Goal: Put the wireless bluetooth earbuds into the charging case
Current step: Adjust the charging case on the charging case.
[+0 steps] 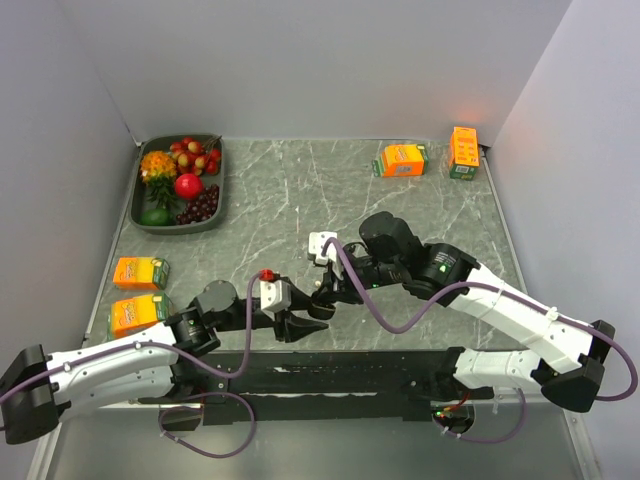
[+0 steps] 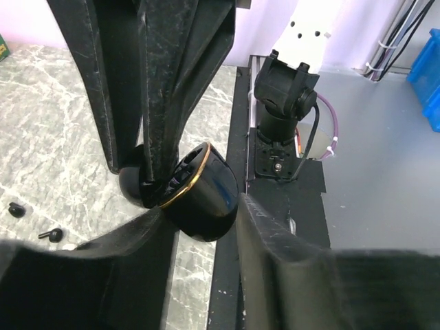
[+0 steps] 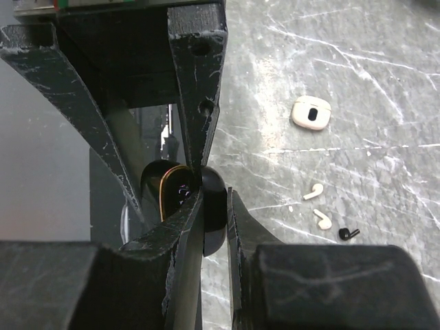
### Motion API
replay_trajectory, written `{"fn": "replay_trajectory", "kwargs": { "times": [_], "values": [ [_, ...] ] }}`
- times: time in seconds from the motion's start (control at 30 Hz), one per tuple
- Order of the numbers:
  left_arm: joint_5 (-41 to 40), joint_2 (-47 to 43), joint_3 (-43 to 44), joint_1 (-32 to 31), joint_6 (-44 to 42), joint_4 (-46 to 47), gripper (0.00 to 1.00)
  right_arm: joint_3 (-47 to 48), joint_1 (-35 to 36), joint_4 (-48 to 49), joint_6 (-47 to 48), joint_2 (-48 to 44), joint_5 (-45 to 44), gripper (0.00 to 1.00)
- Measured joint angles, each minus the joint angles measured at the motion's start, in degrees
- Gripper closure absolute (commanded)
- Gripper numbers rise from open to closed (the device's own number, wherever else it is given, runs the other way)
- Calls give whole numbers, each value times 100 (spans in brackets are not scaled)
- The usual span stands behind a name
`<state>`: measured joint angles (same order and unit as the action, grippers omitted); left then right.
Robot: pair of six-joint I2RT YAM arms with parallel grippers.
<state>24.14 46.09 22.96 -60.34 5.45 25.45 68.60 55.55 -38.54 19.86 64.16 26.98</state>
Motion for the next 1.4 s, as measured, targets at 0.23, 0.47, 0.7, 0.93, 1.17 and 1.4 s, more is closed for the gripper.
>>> {"fn": "replay_trajectory", "kwargs": {
  "times": [0.23,0.47,0.7,0.93,1.17,1.4],
  "values": [
    [-2,63,55,0,153,13,24,0,20,120,-2,-39,-240,100],
    [-70,0,55,0,317,94,32,0,28,243,-4,-210,-450,100],
    [-103,142,55,7,358,234,37,-2,149,262,-7,-221,-487,100],
    [-155,151,55,39,387,352,44,-2,240,286,-7,-219,-490,100],
    [-153,127,55,72,378,382,66,-4,282,295,-7,-199,-487,100],
    [-127,127,55,92,380,365,71,-4,297,297,-2,-192,-474,100]
  ]
}}
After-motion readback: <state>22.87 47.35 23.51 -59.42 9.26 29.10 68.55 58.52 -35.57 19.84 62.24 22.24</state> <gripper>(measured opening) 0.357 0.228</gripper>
